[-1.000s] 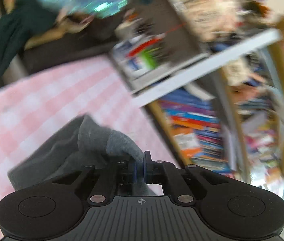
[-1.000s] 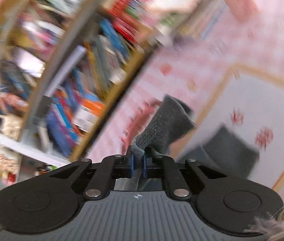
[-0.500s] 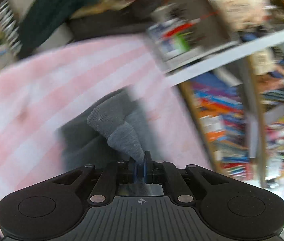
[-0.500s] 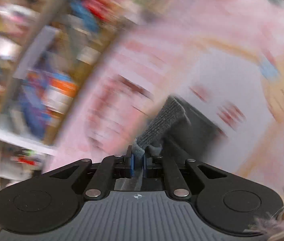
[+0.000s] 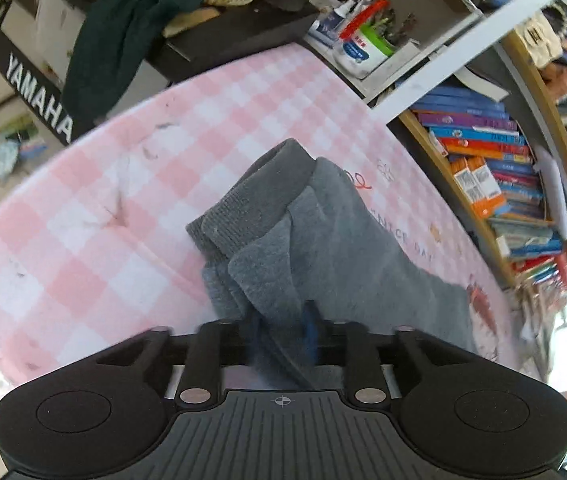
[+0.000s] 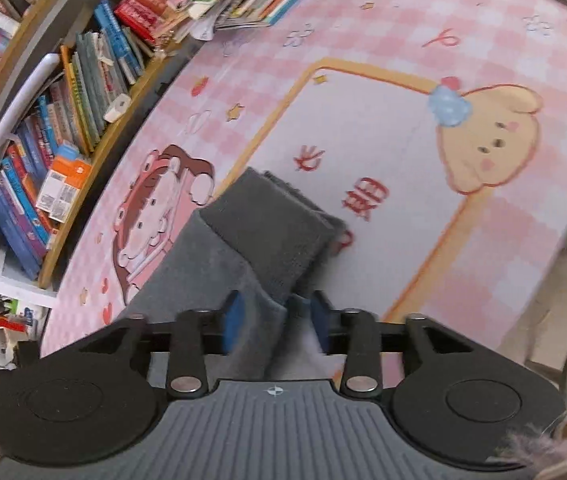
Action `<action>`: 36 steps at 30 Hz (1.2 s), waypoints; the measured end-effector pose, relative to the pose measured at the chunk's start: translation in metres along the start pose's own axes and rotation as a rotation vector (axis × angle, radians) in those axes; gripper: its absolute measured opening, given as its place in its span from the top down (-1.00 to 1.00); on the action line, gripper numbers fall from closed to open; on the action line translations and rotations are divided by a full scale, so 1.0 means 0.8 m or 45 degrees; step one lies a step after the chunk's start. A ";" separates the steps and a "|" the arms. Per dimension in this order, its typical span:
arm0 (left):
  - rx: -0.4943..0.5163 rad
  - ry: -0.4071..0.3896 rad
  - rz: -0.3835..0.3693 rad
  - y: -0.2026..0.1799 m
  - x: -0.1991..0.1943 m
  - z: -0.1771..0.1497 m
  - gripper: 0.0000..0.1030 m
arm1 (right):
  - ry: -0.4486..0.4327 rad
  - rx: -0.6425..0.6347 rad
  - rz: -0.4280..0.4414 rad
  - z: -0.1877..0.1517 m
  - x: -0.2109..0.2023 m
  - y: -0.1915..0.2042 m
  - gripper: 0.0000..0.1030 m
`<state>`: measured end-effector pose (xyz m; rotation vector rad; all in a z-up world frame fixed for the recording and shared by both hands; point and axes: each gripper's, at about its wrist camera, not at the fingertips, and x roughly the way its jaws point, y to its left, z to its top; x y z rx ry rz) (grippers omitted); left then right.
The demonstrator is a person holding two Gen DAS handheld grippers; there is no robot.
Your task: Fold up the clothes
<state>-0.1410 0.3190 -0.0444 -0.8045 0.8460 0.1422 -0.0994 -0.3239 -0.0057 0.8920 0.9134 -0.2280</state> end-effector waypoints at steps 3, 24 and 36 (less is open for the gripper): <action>-0.157 0.019 0.047 0.015 0.005 -0.003 0.03 | 0.050 -0.004 -0.015 -0.002 0.008 -0.001 0.06; -0.299 -0.269 -0.349 -0.068 0.039 0.071 0.82 | -0.084 -0.123 0.175 0.043 0.078 0.101 0.81; -0.403 -0.170 -0.092 -0.001 0.066 0.037 0.81 | -0.046 -0.187 -0.014 0.014 0.102 0.078 0.72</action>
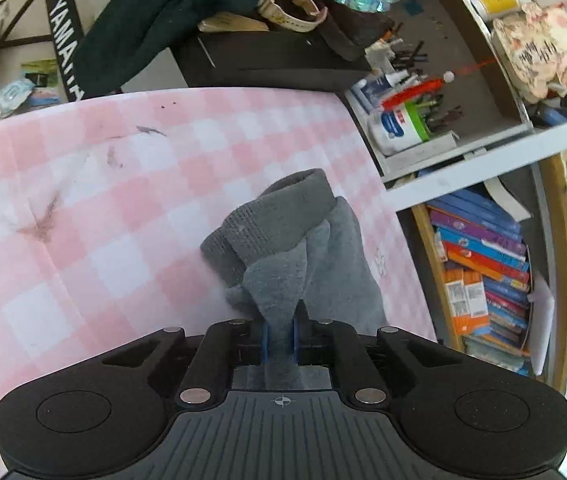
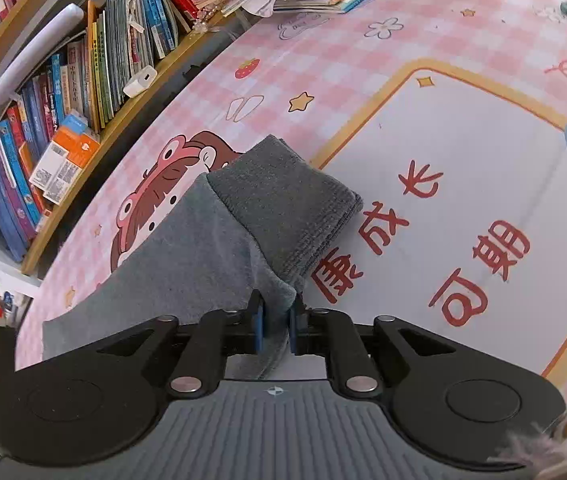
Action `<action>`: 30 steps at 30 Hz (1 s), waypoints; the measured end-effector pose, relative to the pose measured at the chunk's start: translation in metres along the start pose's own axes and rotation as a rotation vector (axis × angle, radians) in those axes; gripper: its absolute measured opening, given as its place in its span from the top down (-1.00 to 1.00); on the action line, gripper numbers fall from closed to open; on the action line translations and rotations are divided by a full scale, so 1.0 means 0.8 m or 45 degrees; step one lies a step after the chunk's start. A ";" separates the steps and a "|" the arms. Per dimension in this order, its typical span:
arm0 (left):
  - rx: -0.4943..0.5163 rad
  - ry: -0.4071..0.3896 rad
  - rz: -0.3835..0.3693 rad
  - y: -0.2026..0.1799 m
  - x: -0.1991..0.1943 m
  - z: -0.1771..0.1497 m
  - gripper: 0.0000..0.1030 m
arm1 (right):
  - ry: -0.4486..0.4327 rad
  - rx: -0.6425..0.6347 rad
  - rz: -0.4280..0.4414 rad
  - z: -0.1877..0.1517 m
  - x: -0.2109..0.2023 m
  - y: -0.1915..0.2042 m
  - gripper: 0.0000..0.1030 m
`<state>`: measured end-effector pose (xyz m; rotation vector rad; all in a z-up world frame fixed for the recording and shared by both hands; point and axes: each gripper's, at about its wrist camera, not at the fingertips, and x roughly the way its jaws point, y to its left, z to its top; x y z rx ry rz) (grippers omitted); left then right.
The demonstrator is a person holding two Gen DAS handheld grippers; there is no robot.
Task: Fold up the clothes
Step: 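Open both grippers and release the folded sweatshirt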
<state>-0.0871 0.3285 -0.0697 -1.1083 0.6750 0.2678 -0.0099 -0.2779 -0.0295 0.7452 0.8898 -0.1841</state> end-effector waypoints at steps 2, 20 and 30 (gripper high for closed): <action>0.019 0.008 0.031 -0.002 0.004 0.000 0.73 | -0.003 -0.018 -0.022 -0.001 -0.002 0.005 0.36; 0.094 0.024 0.038 -0.004 0.010 -0.009 0.22 | -0.052 -0.624 -0.142 -0.068 -0.023 0.115 -0.86; 0.197 0.064 -0.027 0.002 0.010 -0.007 0.22 | 0.051 -1.032 -0.052 -0.140 -0.001 0.197 -0.99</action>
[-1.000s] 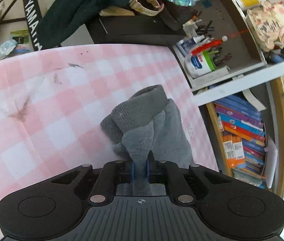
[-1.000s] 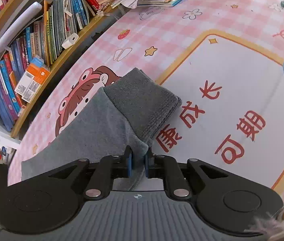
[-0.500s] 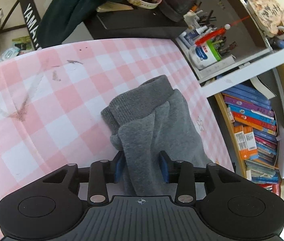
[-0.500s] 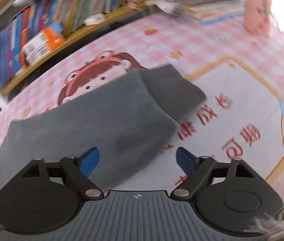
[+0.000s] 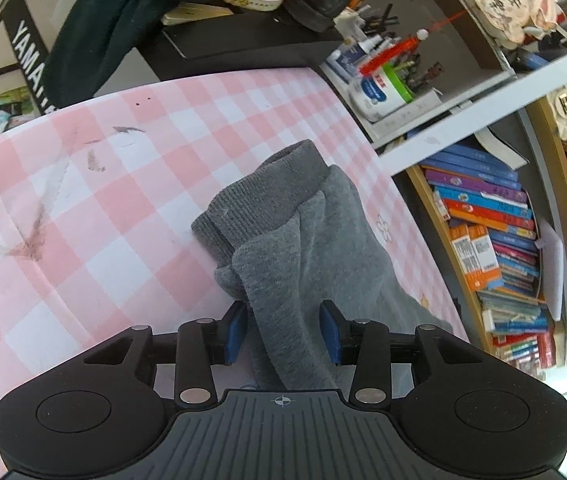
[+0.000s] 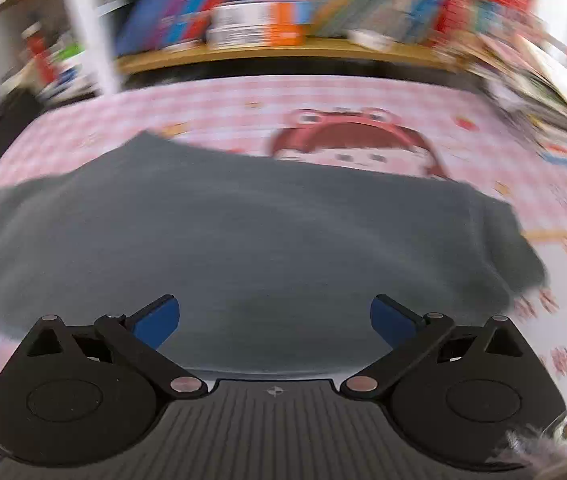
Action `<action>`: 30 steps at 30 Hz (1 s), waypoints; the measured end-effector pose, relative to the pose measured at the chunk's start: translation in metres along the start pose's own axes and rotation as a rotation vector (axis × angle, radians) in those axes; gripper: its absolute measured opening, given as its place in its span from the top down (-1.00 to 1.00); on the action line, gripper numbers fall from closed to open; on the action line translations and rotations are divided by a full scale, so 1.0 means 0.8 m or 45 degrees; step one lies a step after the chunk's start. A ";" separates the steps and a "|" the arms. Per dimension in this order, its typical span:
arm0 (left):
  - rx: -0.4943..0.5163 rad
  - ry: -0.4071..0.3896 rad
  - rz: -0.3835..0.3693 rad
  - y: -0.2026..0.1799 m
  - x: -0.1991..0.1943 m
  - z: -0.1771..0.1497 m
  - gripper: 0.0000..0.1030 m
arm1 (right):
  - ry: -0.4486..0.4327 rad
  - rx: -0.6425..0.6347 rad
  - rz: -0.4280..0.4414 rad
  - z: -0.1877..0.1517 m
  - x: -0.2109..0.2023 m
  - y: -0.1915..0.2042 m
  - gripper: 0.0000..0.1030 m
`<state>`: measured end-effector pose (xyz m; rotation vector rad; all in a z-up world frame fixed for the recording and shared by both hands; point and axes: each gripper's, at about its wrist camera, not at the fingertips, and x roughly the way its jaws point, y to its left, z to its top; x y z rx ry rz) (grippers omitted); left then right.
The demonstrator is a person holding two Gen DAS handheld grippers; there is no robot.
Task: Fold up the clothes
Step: 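Open both grippers and release the folded sweatshirt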
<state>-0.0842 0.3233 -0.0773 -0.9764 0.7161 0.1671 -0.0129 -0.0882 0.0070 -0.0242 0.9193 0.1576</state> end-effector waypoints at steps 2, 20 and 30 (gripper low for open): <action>0.023 0.019 -0.014 0.001 0.001 0.003 0.22 | -0.004 -0.095 0.039 0.002 0.005 0.025 -0.99; 0.106 0.094 -0.129 0.005 0.006 0.011 -0.14 | -0.140 -0.628 0.057 0.009 0.055 0.224 -1.00; 0.045 0.115 -0.156 0.012 0.010 0.017 -0.16 | -0.102 -0.502 -0.059 0.000 0.061 0.218 -1.00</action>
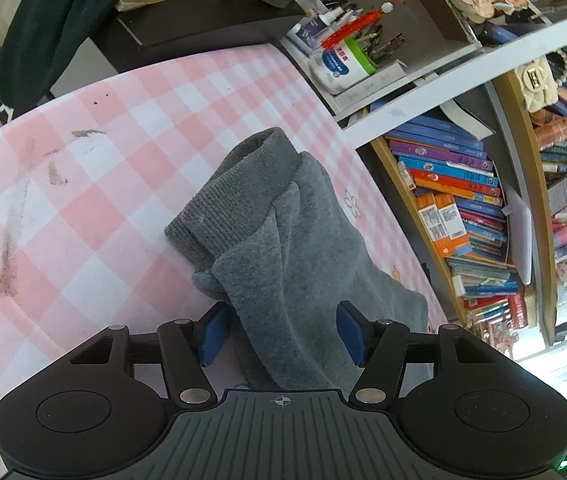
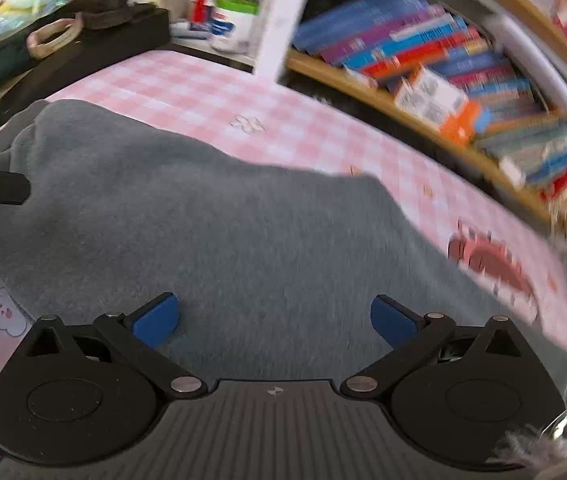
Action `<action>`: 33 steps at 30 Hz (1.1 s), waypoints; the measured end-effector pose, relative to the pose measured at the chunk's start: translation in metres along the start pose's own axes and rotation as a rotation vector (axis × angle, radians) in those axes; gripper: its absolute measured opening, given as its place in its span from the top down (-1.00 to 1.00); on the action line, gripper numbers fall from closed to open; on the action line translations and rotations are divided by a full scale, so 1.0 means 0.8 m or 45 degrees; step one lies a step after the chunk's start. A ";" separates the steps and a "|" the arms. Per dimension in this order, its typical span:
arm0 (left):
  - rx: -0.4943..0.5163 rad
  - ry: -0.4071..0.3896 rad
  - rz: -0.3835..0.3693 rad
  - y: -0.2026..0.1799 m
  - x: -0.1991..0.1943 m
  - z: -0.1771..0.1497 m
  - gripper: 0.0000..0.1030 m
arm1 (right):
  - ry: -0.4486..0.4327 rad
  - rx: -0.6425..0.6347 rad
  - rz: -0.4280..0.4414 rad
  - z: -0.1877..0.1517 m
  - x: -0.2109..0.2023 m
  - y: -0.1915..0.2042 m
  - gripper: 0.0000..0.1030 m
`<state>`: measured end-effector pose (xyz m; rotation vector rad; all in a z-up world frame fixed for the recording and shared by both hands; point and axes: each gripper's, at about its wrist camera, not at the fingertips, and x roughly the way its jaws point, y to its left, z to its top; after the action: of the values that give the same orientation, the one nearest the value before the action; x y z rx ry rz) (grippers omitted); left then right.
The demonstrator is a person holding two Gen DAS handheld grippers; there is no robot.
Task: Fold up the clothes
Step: 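Open both grippers and release the folded sweatshirt, then grasp the ribbed cuffs with the left gripper and lift them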
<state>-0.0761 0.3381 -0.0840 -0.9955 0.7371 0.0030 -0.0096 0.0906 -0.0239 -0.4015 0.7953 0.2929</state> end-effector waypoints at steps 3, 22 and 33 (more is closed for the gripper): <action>-0.041 0.003 -0.007 0.002 0.002 0.004 -0.16 | 0.015 0.030 -0.003 -0.004 0.003 -0.003 -1.00; -0.186 0.002 -0.037 0.024 0.008 0.011 0.54 | 0.116 0.174 -0.054 -0.008 0.007 -0.005 -0.99; -0.197 0.021 -0.042 0.026 0.014 0.013 0.70 | 0.153 0.163 -0.020 -0.024 -0.007 0.003 -0.99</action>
<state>-0.0687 0.3539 -0.1029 -1.1565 0.7434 0.0234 -0.0264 0.0830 -0.0325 -0.3071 0.9232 0.2035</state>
